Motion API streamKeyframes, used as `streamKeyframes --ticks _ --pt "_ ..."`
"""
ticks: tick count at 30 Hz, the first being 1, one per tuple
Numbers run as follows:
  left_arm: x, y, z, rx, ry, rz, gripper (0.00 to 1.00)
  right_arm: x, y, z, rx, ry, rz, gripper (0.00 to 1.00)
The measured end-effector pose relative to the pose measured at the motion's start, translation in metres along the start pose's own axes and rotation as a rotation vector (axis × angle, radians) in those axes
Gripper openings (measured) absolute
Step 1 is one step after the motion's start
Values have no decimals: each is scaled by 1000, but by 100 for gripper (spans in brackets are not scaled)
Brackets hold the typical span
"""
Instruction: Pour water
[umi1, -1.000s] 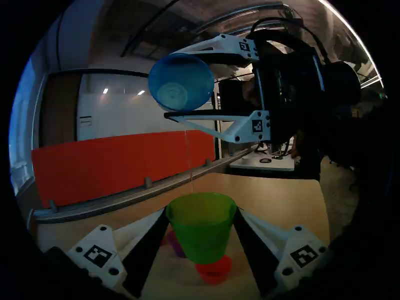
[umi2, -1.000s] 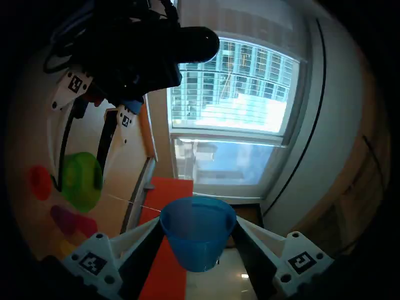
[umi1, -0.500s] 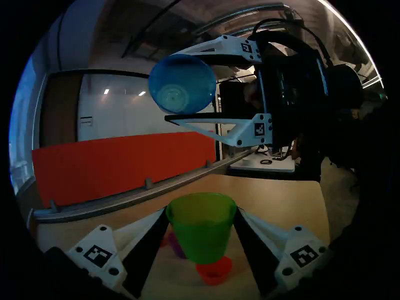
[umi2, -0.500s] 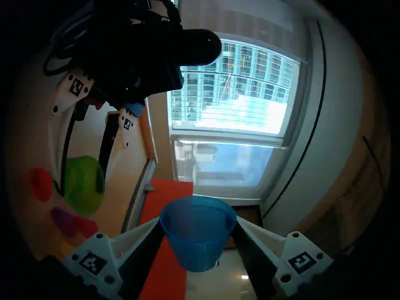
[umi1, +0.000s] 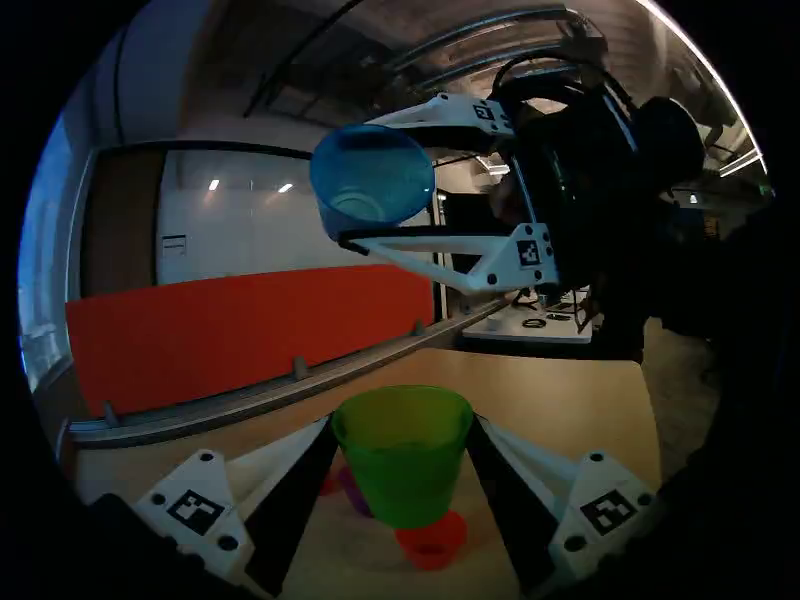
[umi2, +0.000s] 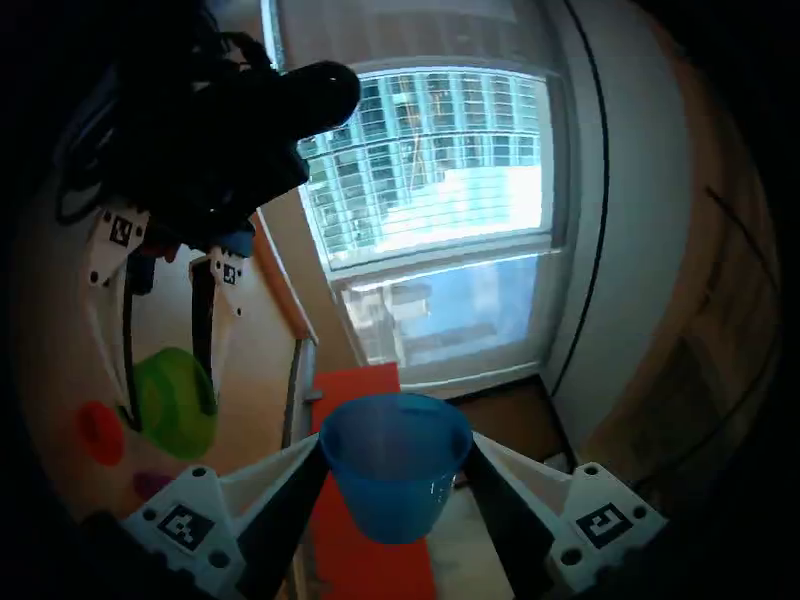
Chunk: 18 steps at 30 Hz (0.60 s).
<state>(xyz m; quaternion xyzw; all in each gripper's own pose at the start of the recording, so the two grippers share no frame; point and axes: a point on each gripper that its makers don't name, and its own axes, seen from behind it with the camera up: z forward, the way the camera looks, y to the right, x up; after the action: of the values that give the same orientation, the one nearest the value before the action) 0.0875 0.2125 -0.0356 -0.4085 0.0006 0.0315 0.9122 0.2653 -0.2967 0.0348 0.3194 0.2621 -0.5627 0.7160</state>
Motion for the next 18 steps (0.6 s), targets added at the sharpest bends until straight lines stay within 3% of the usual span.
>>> streamKeyframes --ticks 18 --pt "3 -4 -3 10 -1 11 88 1 -24 -20 25 0 513 89"
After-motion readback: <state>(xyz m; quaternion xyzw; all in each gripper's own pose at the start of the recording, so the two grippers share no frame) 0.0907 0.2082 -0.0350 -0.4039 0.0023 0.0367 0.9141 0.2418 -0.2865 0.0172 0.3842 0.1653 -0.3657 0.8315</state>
